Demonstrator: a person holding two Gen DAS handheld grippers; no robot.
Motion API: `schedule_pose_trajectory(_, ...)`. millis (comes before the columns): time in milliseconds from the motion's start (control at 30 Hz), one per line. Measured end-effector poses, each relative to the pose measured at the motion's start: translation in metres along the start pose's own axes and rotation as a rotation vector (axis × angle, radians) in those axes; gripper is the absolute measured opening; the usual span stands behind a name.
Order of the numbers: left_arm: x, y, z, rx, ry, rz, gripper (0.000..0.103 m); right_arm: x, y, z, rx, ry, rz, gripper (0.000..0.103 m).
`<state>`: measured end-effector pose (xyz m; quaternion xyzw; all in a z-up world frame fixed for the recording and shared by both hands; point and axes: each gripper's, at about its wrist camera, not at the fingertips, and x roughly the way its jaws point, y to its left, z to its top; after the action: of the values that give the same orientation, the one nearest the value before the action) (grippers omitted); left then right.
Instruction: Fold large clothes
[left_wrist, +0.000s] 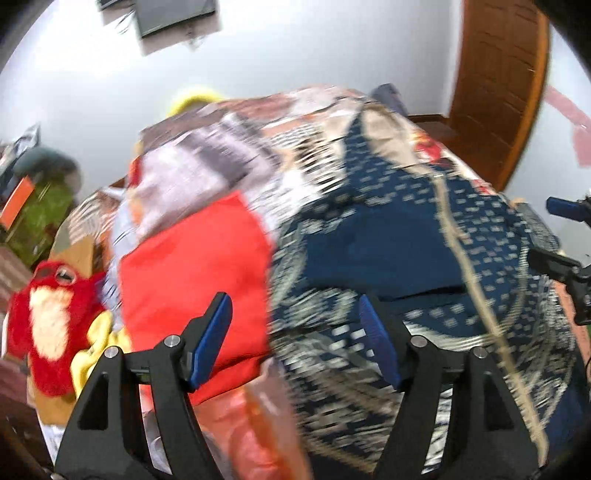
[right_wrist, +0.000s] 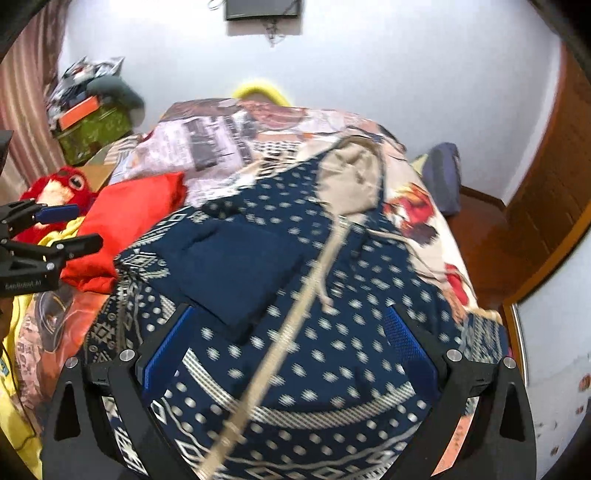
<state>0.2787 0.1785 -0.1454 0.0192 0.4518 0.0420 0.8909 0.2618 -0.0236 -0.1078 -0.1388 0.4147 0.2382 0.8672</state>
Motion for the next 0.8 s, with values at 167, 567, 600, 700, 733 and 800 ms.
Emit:
schedule_pose_trajectory(167,0.026,0.041,-0.027,-0.066,0.064,0.031,0.07,0.028,0.041,0.013,-0.084,0.028,0.035,0.1)
schedule_pose_trajectory(567,0.083,0.064,-0.056,-0.16,0.167,-0.1,0.07,0.112,0.106,0.03,-0.18,0.136,0.095,0.089)
schedule_pose_trajectory(600,0.086,0.064,-0.056,-0.166,0.172,-0.114,0.07,0.117,0.109,0.031,-0.176,0.146,0.108,0.086)
schedule_pose_trajectory(700,0.094,0.063,-0.057,-0.182,0.177,-0.137,0.07,0.135,0.114,0.033,-0.179,0.175,0.141,0.078)
schedule_pose_trajectory(733,0.097,0.063,-0.057,-0.185,0.177,-0.138,0.07,0.139,0.116,0.033,-0.183,0.184,0.146,0.071)
schedule_pose_trajectory(800,0.101,0.062,-0.057,-0.193,0.177,-0.134,0.07,0.148,0.12,0.032,-0.194,0.202,0.163,0.061)
